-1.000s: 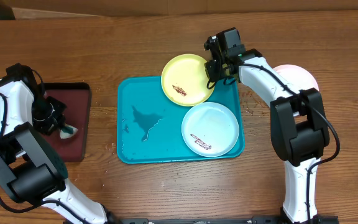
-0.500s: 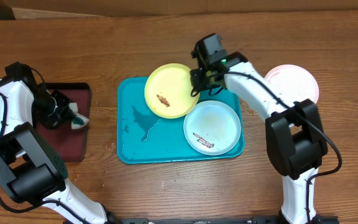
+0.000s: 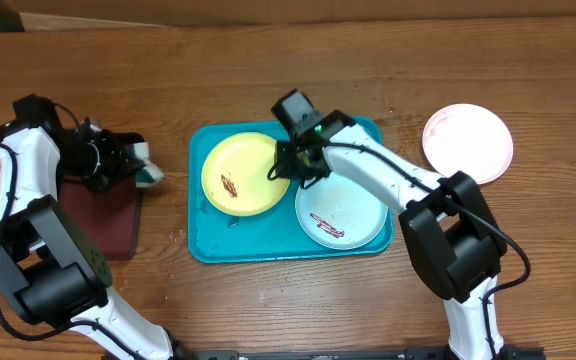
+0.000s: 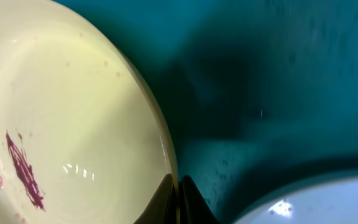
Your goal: Clean dirty plates on tray and stack at the side
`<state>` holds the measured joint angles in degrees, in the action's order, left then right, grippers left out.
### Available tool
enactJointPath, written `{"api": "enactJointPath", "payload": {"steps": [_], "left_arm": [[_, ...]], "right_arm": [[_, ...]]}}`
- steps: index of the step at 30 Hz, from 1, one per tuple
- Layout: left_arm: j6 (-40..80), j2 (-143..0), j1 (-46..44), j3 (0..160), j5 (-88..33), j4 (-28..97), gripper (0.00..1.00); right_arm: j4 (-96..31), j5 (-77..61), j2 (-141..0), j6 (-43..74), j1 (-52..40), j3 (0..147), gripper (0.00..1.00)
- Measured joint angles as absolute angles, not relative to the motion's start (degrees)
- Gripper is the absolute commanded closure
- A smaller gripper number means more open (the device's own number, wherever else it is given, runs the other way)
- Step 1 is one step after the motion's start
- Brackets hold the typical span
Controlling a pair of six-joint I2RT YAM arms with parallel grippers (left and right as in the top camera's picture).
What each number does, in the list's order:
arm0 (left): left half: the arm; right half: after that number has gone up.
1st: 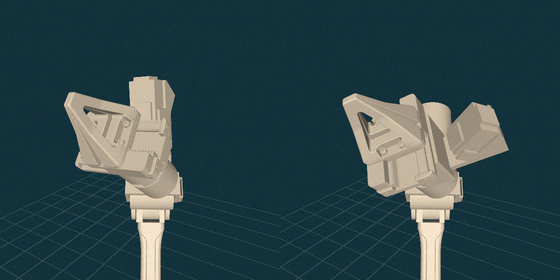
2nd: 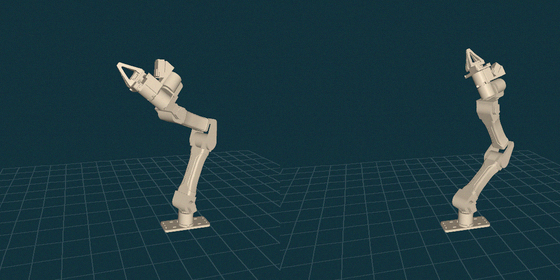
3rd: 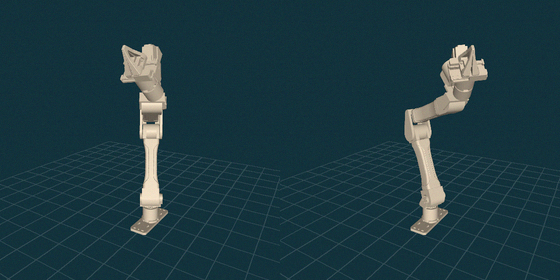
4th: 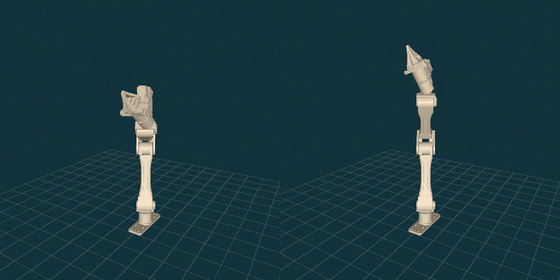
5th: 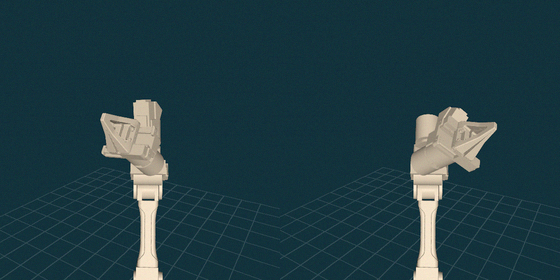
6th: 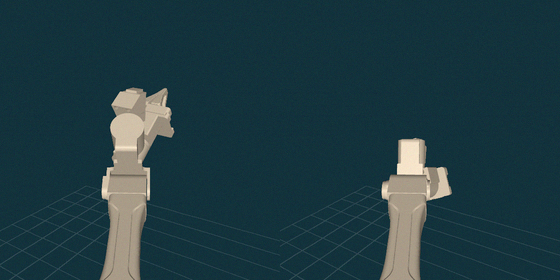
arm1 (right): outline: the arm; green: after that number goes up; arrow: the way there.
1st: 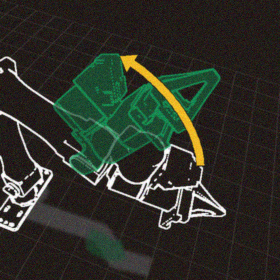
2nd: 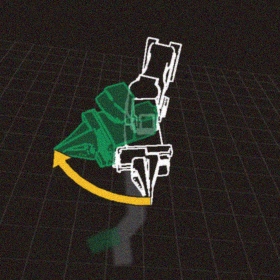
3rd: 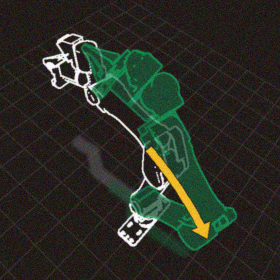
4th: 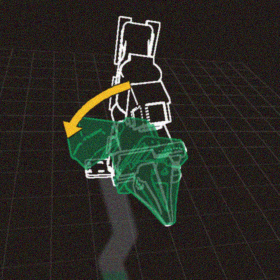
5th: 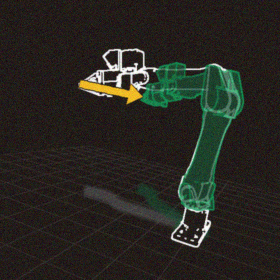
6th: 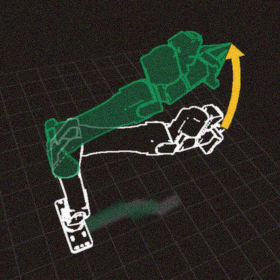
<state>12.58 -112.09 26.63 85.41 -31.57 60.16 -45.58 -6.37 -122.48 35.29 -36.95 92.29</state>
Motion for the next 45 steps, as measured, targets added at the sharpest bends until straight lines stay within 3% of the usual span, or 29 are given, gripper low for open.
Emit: {"api": "enactJointPath", "payload": {"steps": [9,20,21,22,24,29,37,45], "left_arm": [[9.6,-104.1,21.0,85.4,-33.5,61.6,0.96],[13.5,-102.7,1.5,85.3,-21.9,62.9,0.96],[14.7,-103.0,0.0,85.3,-20.5,62.2,0.96],[15.2,-103.3,-0.8,85.3,-19.7,61.8,0.96],[16.6,-104.1,-2.3,85.3,-18.1,61.1,0.96],[18.4,-105.2,-3.2,85.2,-15.0,61.1,0.96],[19.4,-105.2,-2.9,85.1,-12.4,61.6,0.96],[19.4,-105.2,-2.9,85.1,-11.8,62.2,0.96]], "right_arm": [[-43.9,-6.0,-122.0,46.0,-38.8,87.5,0.96],[-44.3,-7.9,-121.8,55.7,-39.5,86.8,0.96],[-44.4,-8.2,-121.8,55.7,-39.5,86.8,0.95],[-44.4,-8.4,-121.8,55.6,-39.6,86.8,0.86],[-44.6,-9.3,-121.8,53.8,-39.6,86.7,0.68],[-46.7,-12.4,-121.7,45.8,-40.2,87.1,0.52],[-53.4,-11.0,-121.7,32.5,-40.2,94.3,0.51],[-50.6,-5.8,-121.7,21.5,-39.5,99.7,0.53]]}}
